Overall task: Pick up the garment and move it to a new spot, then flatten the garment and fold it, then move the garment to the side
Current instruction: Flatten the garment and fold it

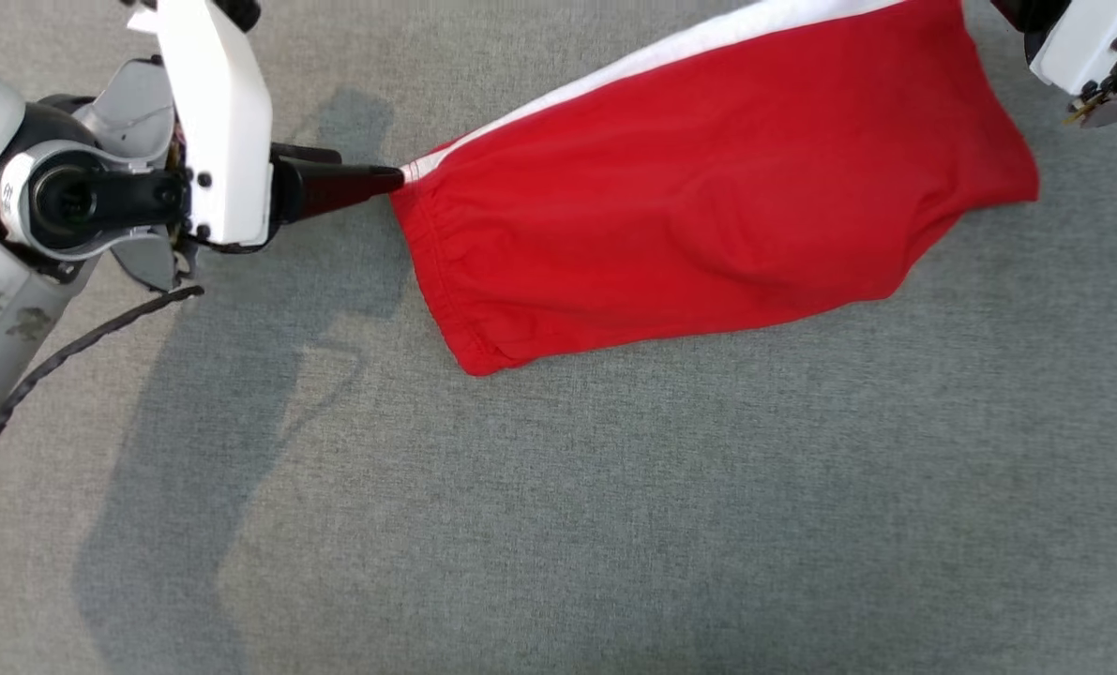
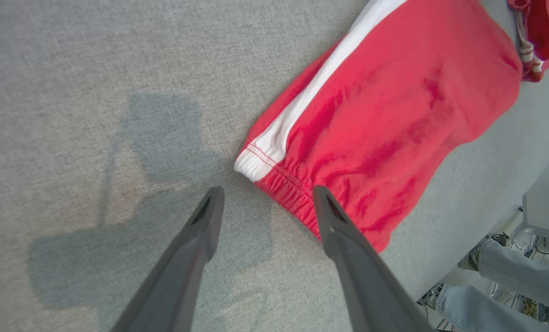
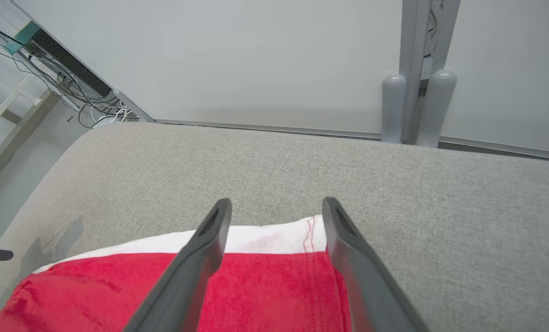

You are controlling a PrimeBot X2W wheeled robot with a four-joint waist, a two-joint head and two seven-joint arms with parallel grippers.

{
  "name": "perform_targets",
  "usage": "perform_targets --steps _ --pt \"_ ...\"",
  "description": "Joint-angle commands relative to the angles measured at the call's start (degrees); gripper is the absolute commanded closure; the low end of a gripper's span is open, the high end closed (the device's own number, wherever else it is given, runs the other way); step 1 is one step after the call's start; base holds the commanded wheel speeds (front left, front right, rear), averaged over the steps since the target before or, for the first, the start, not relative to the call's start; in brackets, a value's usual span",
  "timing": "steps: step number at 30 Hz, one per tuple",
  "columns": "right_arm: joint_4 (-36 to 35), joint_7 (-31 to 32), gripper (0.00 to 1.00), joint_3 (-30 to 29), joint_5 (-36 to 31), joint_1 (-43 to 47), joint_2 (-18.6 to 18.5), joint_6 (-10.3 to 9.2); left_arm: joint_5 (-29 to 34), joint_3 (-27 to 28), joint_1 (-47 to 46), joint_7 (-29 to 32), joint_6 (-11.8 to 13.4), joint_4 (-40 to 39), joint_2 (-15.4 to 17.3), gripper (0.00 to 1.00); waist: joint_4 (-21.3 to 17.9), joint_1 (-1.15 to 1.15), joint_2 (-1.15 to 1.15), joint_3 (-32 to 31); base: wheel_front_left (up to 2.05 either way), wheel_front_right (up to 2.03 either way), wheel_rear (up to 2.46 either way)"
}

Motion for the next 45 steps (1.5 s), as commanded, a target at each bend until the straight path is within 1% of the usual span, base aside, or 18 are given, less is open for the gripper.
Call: perform_targets --steps 1,5,8,10,13,15,18,21,22,24,28,30,33,34,37,42,45 --pt "-0.16 -1.21 0.0 0.12 -0.47 0.9 -0.32 0.01 0.29 0.17 0.41 -0.57 -0.31 0.3 0.76 0.0 -0.58 0.0 0.0 -1.94 0.0 0.0 0.0" --pt "0.3 -9.37 0.0 0.49 -1.66 3.7 -0.5 0.01 3.22 0.48 1.92 -5.18 -1.72 -0.17 2.53 0.0 -1.85 0.0 0.0 -6.58 0.0 0.0 0.0" --pt "3.35 -16.8 0.0 1.62 -4.34 6.24 0.85 0.01 6.21 0.74 4.95 -11.69 -2.69 -1.32 4.29 0.0 -3.47 0.0 0.0 -10.31 0.0 0.0 0.0" --pt "6.62 -21.57 0.0 1.47 -5.12 8.13 2.99 0.01 8.59 0.6 7.44 -16.52 -2.92 -3.28 5.54 0.0 -3.96 0.0 0.0 -12.25 0.0 0.0 0.0" --pt "10.88 -25.77 0.0 1.81 -5.54 10.97 5.89 0.01 11.34 2.45 11.79 -26.75 -0.87 -5.7 6.05 0.0 -3.93 0.0 0.0 -14.09 0.0 0.0 0.0" --pt "13.08 -26.94 0.0 2.13 -5.59 12.37 7.08 0.01 13.13 3.49 15.13 -33.17 0.75 -8.07 6.33 0.0 -3.5 0.0 0.0 -14.71 0.0 0.0 0.0" --pt "16.26 -27.52 0.0 2.39 -4.63 14.16 7.98 0.01 16.75 3.34 19.72 -40.69 3.22 -12.18 7.25 0.0 -2.05 0.0 0.0 -15.09 0.0 0.0 0.0" --pt "19.24 -26.18 0.0 2.06 -3.11 14.98 8.57 0.01 19.01 4.24 24.18 -48.05 6.52 -16.11 7.37 0.0 -0.25 0.0 0.0 -14.66 0.0 0.0 0.0" --pt "20.49 -23.97 0.0 2.09 -1.84 15.41 8.73 0.01 19.62 5.16 27.31 -52.74 8.64 -18.49 6.84 0.0 0.99 0.0 0.0 -14.12 0.0 0.0 0.0" --pt "21.5 -21.13 0.0 2.05 -0.31 15.52 8.39 0.01 20.27 5.34 30.05 -56.2 10.23 -20.32 6.5 0.0 2.22 0.0 0.0 -13.44 0.0 0.0 0.0" --pt "24.73 -16.45 0.0 1.87 1.39 14.58 7.37 0.01 20.18 5.74 34.96 -61.51 12.26 -23.5 4.98 0.0 4.69 0.0 0.0 -12.34 0.0 0.0 0.0" --pt "26.09 -14.64 0.0 1.93 1.91 14.22 7.22 0.01 19.81 6.02 37.05 -63.14 12.9 -24.51 4.12 0.0 5.64 0.0 0.0 -11.97 0.0 0.0 0.0" --pt "27.66 -12.77 0.0 1.98 2.51 13.94 6.78 0.01 21.34 5.42 39.46 -64.39 13.89 -25.2 3.64 0.0 6.84 0.0 0.0 -11.4 0.0 0.0 0.0" --pt "27.66 -12.77 0.0 1.98 2.51 13.94 6.78 0.01 21.34 5.42 39.46 -64.39 13.89 -25.2 3.64 0.0 6.84 0.0 0.0 -11.4 0.0 0.0 0.0" --pt "29.25 -10.73 0.0 1.83 3.15 13.36 6.21 0.01 22.05 5.75 41.17 -65.25 14.26 -25.94 2.33 0.0 7.99 0.0 0.0 -10.67 0.0 0.0 0.0" --pt "32.47 -6.23 0.0 1.4 4.4 12.97 7.1 0.01 24.04 8.0 43.47 -66.07 14.8 -26.11 0.31 0.0 9.0 0.0 0.0 -9.58 0.0 0.0 0.0" --pt "33.12 -1.76 0.0 1.0 5.88 14.12 8.61 0.01 26.47 10.79 44.85 -66.21 15.34 -26.01 -1.23 0.0 9.21 0.0 0.0 -9.4 0.0 0.0 0.0"
